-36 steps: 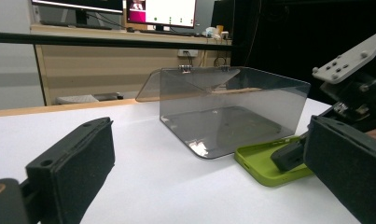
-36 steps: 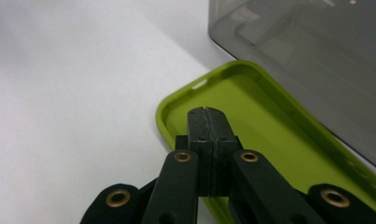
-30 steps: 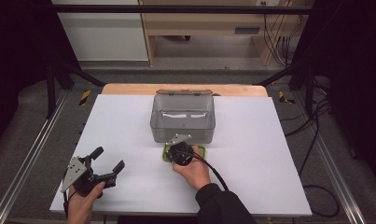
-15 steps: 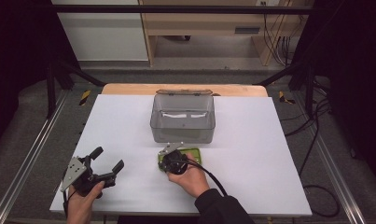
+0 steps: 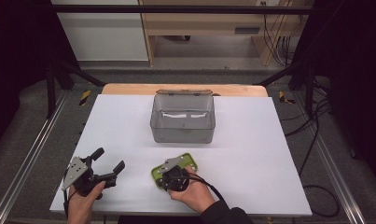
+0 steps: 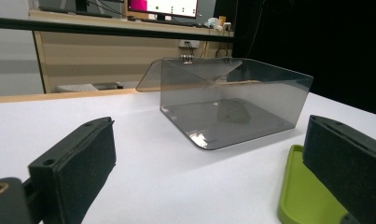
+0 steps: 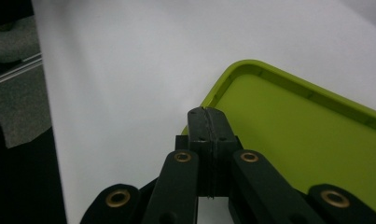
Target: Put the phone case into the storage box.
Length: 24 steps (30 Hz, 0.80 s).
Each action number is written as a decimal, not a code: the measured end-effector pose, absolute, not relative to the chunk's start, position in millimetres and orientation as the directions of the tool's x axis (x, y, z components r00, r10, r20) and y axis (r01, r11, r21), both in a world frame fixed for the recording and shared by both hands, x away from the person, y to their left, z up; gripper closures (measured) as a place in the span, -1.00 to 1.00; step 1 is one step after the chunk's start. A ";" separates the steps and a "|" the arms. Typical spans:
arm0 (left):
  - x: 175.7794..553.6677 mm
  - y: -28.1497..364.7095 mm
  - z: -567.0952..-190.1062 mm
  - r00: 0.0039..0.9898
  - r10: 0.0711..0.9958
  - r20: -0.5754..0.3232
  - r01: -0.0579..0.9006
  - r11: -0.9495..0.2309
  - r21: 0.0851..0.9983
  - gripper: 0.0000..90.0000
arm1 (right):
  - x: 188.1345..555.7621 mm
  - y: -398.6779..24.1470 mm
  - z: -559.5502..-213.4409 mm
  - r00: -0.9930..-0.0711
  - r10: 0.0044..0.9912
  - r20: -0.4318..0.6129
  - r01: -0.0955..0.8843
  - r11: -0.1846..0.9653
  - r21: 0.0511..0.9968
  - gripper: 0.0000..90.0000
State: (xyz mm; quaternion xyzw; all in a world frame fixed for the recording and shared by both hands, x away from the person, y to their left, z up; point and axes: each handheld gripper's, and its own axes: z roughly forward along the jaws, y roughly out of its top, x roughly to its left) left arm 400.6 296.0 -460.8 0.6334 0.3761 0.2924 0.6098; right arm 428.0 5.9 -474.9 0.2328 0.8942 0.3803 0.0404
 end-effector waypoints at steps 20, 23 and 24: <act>397.7 287.2 -459.1 0.569 0.819 -0.077 0.160 -0.018 0.987 -0.94 | 400.0 -8.1 -476.1 -0.905 0.394 0.161 0.388 0.605 0.695 1.00; 398.2 285.9 -459.4 0.572 0.816 -0.076 0.175 -0.031 0.984 -0.94 | 399.4 -8.8 -476.7 -0.905 0.391 0.164 0.386 0.601 0.700 1.00; 398.2 285.5 -459.3 0.573 0.816 -0.079 0.177 -0.030 0.984 -0.94 | 399.4 -8.8 -476.7 -0.905 0.391 0.164 0.386 0.601 0.700 1.00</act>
